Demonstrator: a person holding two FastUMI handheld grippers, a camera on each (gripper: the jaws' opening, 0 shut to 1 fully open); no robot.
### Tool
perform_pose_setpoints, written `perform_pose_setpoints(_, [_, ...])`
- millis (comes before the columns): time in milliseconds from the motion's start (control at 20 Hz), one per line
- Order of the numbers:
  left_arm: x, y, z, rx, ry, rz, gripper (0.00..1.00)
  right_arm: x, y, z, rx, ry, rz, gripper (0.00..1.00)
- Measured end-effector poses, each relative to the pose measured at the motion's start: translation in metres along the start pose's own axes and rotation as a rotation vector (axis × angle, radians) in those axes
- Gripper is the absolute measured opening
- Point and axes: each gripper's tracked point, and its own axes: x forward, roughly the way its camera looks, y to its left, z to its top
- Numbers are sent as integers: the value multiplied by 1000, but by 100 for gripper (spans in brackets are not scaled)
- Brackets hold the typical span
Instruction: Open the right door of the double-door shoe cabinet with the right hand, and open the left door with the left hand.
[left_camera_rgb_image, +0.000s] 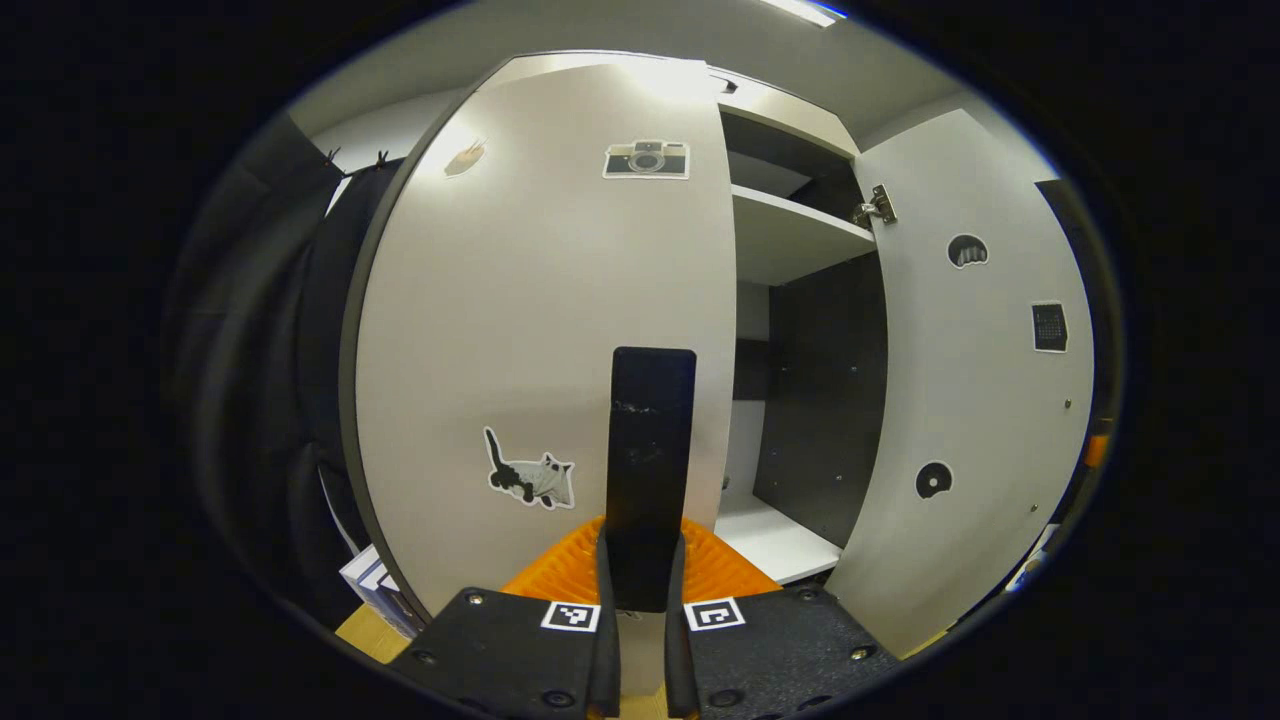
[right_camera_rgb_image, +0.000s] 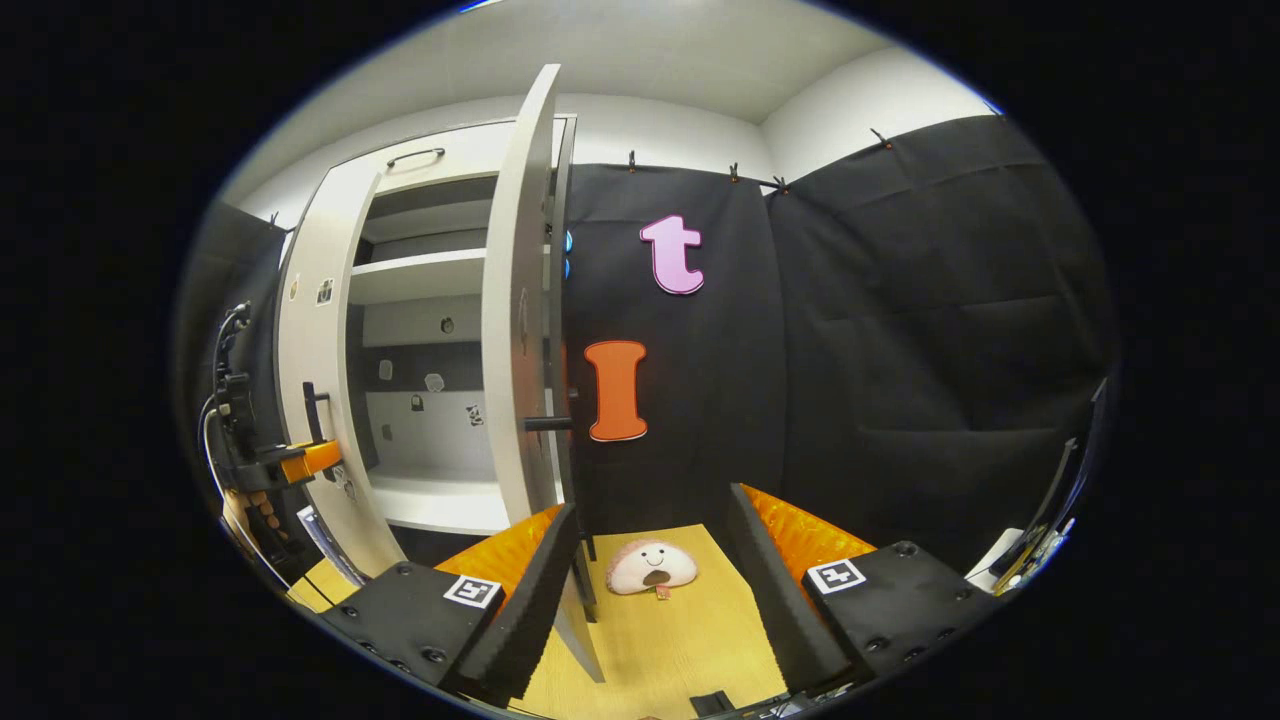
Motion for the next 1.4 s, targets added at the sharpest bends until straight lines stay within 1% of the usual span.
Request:
perform_pose_setpoints(50, [-1, 0, -1, 2, 1, -9, 17, -1, 4, 2, 5, -4, -2, 96])
perform_pose_setpoints(100, [-4, 1, -1, 2, 3, -21, 17, -4, 9, 2, 11, -9, -6, 85])
perform_pose_setpoints(150, [-5, 1, -2, -1, 4, -33, 17, -7, 11, 1, 16, -10, -17, 85])
perform_pose_setpoints(200, [-8, 1, -2, -4, 5, -43, 17, -10, 12, -1, 23, -9, -34, 86])
perform_pose_setpoints(300, [-12, 1, -2, -7, 6, -59, 16, -13, 23, -5, 35, 4, -38, 97])
perform_pose_setpoints(350, [-14, 1, -2, -8, 7, -67, 17, -16, 26, -6, 39, 8, -42, 97])
perform_pose_setpoints(450, [-21, 3, -2, -11, 2, -86, 16, -24, 35, -8, 37, 2, -51, 97])
perform_pose_setpoints(500, [-24, 3, -2, -7, -5, -93, 18, -30, 39, -9, 32, -3, -57, 97])
perform_pose_setpoints(550, [-26, 4, 0, -1, -11, -97, 17, -33, 43, -11, 30, -8, -62, 97])
perform_pose_setpoints(700, [-29, 7, -1, 5, -15, -108, 17, -41, 61, -20, 33, 0, -53, 97])
perform_pose_setpoints(750, [-32, 8, -1, 3, -11, -114, 16, -43, 66, -22, 33, 8, -47, 97])
perform_pose_setpoints(850, [-37, 10, -1, -2, -4, -124, 18, -53, 74, -24, 31, 5, -43, 97])
perform_pose_setpoints(1050, [-50, 18, 1, -11, -8, -117, 17, -63, 79, -19, 24, -13, -42, 97])
perform_pose_setpoints(1300, [-64, 33, 1, 6, -5, -83, 16, -69, 88, -18, 11, -13, -19, 97])
perform_pose_setpoints(1400, [-67, 42, 3, 31, -3, -70, 16, -70, 91, -20, 13, -6, -8, 97])
